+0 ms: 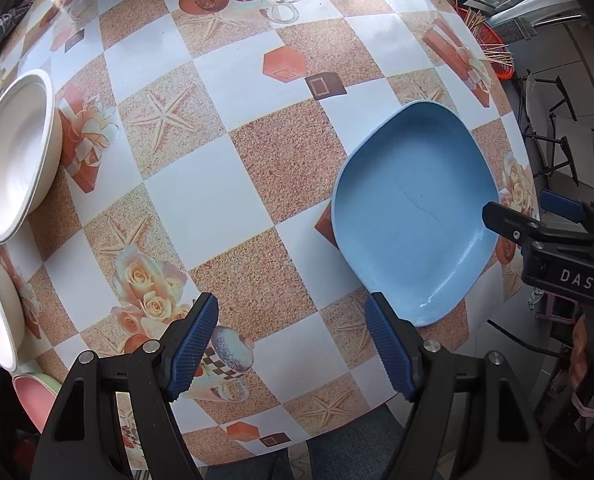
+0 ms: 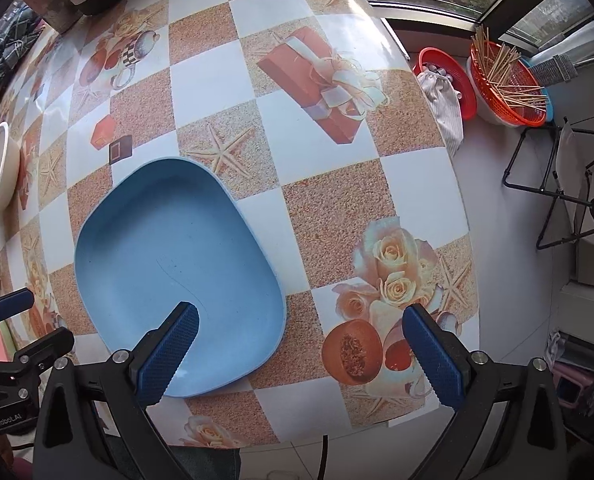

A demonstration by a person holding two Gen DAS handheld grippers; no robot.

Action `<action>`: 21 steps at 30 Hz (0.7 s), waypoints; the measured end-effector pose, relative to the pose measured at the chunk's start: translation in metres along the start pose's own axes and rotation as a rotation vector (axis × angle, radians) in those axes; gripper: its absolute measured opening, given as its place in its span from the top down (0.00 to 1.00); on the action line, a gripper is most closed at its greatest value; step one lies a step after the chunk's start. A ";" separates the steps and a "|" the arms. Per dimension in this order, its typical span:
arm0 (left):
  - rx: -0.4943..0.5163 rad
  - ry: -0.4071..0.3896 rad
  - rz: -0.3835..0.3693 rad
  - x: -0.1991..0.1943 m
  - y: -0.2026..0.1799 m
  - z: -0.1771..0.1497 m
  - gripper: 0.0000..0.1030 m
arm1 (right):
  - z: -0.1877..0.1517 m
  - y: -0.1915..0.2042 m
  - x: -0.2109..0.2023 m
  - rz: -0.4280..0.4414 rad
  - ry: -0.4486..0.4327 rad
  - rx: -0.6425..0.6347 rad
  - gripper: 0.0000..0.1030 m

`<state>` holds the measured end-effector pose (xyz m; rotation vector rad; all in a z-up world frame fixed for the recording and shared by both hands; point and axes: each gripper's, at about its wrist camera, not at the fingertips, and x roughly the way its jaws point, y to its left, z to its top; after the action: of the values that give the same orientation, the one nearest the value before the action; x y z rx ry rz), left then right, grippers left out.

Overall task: Organize plates and bowls
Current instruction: 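Move both grippers over to the blue square plate, then position both grippers' fingers around the blue plate rim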

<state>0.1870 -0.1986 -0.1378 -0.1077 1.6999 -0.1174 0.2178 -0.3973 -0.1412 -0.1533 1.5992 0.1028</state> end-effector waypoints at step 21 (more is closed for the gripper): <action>0.052 0.000 0.159 0.050 -0.052 0.047 0.22 | 0.030 0.035 0.038 -0.037 0.057 -0.176 0.00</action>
<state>0.2275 -0.2575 -0.1856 0.0663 1.6978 -0.0421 0.2410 -0.3593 -0.1814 -0.3245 1.6423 0.2118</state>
